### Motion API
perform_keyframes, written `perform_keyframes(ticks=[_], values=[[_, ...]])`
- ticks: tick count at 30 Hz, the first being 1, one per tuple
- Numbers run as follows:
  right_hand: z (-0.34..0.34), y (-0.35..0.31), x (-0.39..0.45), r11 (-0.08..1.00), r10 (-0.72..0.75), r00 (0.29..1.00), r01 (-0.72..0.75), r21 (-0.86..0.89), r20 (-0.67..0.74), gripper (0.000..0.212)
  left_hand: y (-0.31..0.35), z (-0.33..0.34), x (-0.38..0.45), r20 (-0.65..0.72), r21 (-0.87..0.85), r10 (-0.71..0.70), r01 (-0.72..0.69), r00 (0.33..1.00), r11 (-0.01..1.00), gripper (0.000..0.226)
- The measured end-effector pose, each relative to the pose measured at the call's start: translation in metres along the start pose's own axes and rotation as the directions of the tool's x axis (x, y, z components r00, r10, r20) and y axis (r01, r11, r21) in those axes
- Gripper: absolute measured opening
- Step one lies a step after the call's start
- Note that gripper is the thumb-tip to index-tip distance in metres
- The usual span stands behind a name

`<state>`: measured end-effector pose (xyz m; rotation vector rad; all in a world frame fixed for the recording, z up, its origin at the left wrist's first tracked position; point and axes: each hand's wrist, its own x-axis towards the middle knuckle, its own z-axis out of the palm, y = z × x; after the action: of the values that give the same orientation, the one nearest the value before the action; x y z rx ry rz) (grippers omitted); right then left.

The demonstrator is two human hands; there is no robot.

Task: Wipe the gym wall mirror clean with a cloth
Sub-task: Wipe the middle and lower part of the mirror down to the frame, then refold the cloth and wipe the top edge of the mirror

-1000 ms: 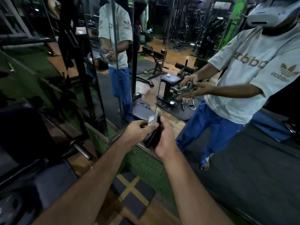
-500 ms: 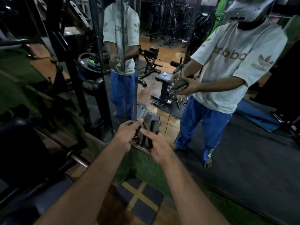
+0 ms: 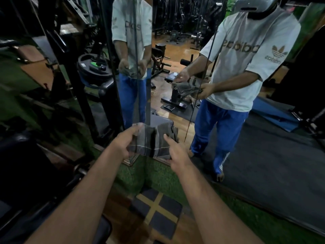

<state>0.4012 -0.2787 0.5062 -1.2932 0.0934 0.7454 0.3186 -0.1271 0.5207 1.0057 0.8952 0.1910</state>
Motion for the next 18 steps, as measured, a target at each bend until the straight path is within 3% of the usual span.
perform_keyframes(ticks=[3,6,9,13,16,18], values=[[-0.009,-0.001,0.002,0.995,-0.035,0.999,0.032,-0.094,-0.029,0.039,-0.010,0.001,-0.003,-0.005,0.168,0.035,-0.033,0.999,0.985,0.019],[-0.027,-0.001,0.006,0.982,-0.071,0.997,0.066,-0.178,-0.023,0.030,-0.021,-0.003,0.003,-0.043,0.119,0.118,-0.112,0.992,0.987,0.028],[-0.039,-0.005,0.006,0.969,-0.069,0.998,0.065,-0.238,-0.006,0.022,-0.031,0.002,0.002,0.036,0.078,0.127,-0.129,0.991,0.989,0.031],[-0.049,-0.016,0.005,0.958,-0.055,0.997,0.066,-0.278,0.047,0.035,-0.035,0.000,0.000,0.121,-0.007,0.080,-0.080,0.989,0.997,0.024],[-0.048,-0.018,0.003,0.966,-0.069,0.997,0.076,-0.248,0.039,0.028,-0.035,0.001,0.003,-0.042,0.112,0.187,-0.181,0.982,0.977,0.023],[-0.042,-0.015,0.002,0.974,-0.076,0.997,0.081,-0.210,0.031,0.021,-0.034,0.004,0.003,-0.158,0.322,0.362,-0.298,0.919,0.899,0.023]])
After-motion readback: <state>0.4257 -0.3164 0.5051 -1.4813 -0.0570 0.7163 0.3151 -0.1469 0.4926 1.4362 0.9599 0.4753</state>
